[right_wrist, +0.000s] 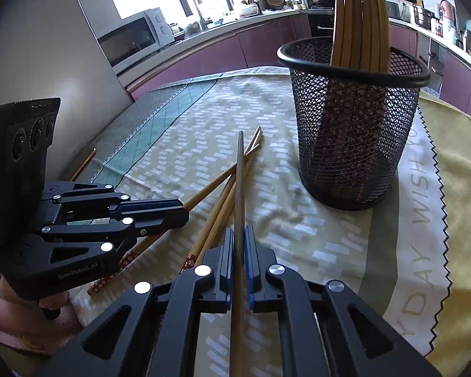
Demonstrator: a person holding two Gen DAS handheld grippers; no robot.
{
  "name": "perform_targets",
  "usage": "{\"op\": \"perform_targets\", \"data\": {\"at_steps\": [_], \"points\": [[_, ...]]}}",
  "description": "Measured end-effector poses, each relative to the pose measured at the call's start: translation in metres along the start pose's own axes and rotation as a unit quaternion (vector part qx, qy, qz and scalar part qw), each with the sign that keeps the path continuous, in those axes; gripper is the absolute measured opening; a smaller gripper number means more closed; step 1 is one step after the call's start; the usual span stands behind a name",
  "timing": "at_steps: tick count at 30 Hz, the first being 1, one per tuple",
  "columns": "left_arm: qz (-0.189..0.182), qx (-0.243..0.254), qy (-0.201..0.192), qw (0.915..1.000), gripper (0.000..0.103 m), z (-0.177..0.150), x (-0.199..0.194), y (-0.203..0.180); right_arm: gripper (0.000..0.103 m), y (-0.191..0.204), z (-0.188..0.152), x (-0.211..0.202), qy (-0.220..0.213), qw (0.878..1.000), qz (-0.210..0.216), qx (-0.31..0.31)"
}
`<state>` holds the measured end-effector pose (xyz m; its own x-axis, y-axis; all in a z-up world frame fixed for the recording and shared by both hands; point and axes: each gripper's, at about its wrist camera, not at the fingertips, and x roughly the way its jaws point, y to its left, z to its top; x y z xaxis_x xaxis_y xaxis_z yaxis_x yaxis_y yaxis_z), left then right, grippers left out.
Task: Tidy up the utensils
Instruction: 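Lift the chopsticks with both grippers and raise them over the mesh cup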
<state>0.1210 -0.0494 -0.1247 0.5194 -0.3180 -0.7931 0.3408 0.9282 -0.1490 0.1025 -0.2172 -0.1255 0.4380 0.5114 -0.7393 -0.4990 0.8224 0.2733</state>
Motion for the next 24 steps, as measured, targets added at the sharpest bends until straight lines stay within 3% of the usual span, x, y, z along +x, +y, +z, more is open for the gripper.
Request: {"op": "perform_targets", "data": {"at_steps": [9,14,24], "points": [[-0.002,0.016,0.004,0.9999,0.013,0.008,0.007,-0.002,0.011,0.000,0.007,0.005,0.001,1.000,0.002,-0.002],[0.009,0.016,0.005,0.9998,0.008,0.012,0.009,-0.002,0.006,0.002,0.011,0.003,-0.005,1.000,-0.002,-0.007],[-0.037,0.008,-0.037,0.9986,0.008,0.025,-0.027,-0.001,0.006,0.001,0.021,-0.035,-0.057,0.998,-0.002,-0.012]]}}
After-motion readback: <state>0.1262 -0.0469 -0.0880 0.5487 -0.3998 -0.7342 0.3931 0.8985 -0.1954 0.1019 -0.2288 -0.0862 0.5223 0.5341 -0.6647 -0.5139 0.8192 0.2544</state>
